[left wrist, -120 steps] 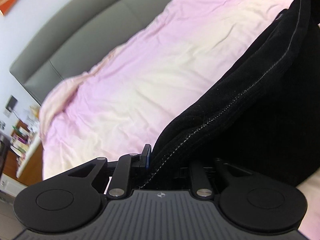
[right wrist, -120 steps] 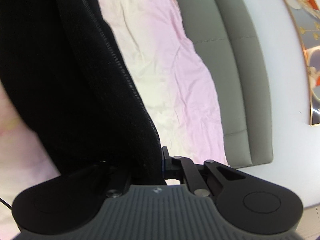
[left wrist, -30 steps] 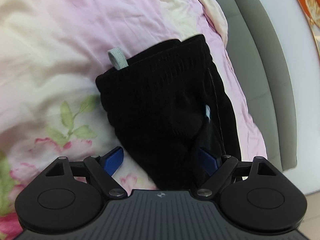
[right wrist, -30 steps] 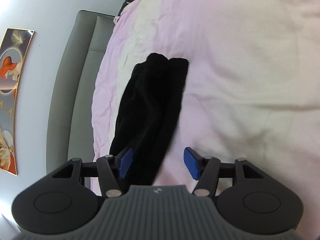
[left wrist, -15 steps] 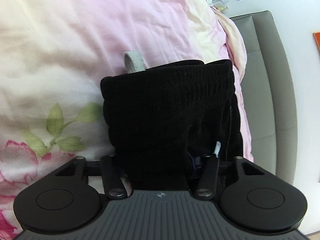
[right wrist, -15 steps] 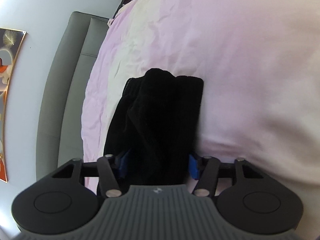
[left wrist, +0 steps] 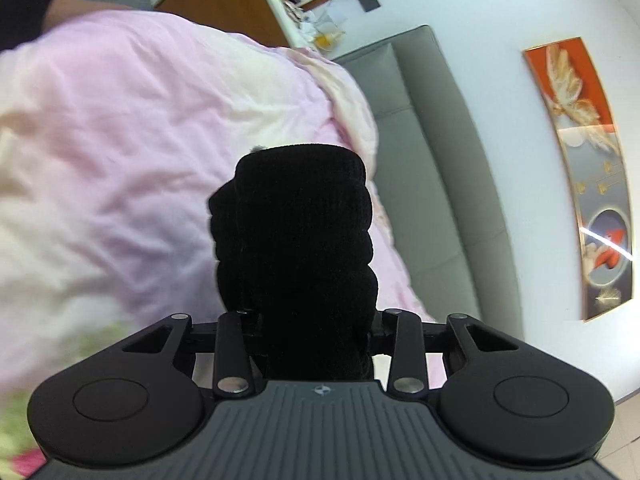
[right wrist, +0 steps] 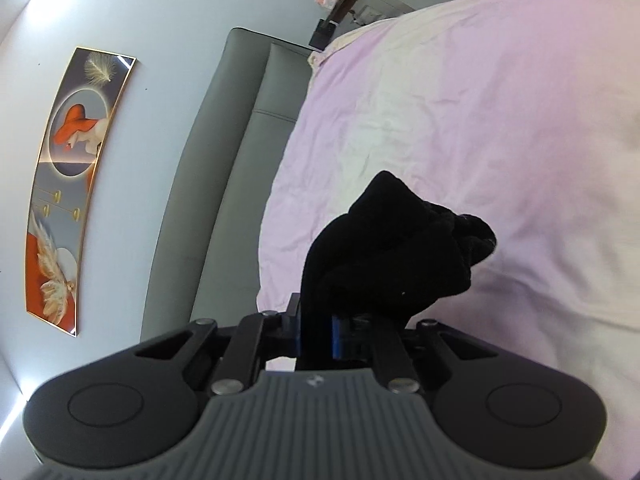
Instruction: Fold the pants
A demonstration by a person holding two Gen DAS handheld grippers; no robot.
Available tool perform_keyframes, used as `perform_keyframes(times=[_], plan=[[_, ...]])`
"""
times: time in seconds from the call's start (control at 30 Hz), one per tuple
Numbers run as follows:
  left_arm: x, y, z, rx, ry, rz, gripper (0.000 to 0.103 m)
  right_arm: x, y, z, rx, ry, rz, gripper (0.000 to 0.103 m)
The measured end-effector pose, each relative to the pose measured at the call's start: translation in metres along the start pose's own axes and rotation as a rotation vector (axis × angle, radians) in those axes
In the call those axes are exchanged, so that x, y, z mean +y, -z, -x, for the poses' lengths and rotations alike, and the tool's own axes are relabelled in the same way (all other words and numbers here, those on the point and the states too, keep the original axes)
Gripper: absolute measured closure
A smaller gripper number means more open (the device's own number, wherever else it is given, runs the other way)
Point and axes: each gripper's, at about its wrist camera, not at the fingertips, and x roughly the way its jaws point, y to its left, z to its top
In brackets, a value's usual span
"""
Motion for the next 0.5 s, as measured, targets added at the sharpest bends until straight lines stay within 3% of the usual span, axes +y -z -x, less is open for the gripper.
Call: perform_keyframes(times=[0.13,0.17,0.2,0.23,0.3,0.37,0.43,0.5], plan=[[0.059,0.007,-0.018,0.130,-0.202,-0.025,0.061,-0.075,0.028,0.027,0.051,0.158,-0.060,0.093],[0.073,0.012,-0.022,0.149,-0.257,-0.036,0.059,-0.097,0.034,0.028,0.076,0.224,-0.103,0.087],[0.083,0.017,-0.025,0.149,-0.284,-0.044,0.056,-0.118,0.039,0.030,0.112,0.305,-0.212,0.080],[0.091,0.021,-0.025,0.141,-0.281,-0.042,0.055,-0.135,0.043,0.032,0.132,0.300,-0.334,0.080],[0.091,0.023,-0.023,0.116,-0.270,-0.048,0.046,-0.131,0.041,0.035,0.125,0.292,-0.346,0.071],[0.081,0.023,-0.024,0.118,-0.316,-0.080,0.045,-0.107,0.036,0.041,0.062,0.313,-0.204,0.047],[0.072,0.016,-0.023,0.133,-0.343,-0.077,0.045,-0.094,0.033,0.043,0.024,0.309,-0.117,0.041],[0.063,0.009,-0.022,0.134,-0.351,-0.065,0.045,-0.101,0.037,0.042,0.040,0.291,-0.178,0.041]])
